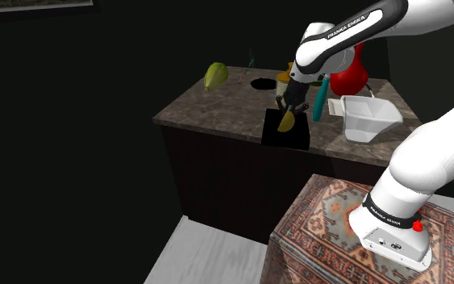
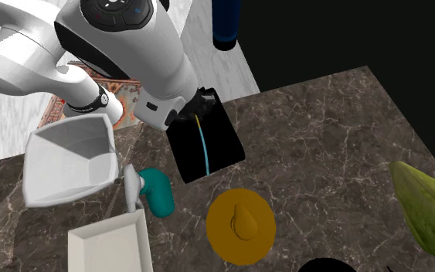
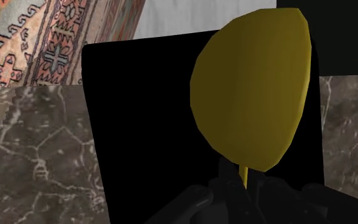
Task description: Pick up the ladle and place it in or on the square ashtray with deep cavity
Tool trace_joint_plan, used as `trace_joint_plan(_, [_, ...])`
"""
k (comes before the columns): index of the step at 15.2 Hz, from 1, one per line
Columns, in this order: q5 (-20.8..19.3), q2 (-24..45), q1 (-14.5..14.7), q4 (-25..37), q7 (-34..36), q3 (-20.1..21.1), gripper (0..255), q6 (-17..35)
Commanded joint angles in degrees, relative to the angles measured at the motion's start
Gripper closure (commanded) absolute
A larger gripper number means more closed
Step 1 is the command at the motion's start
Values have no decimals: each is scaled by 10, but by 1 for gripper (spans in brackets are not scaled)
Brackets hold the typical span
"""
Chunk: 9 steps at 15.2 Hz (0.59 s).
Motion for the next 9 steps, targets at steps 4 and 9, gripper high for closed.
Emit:
trace_joint_plan(4, [0, 0, 0, -3, 0, 0, 0, -1])
trace_joint_plan(9, [-5, -12, -3, 7, 3, -1, 0, -23])
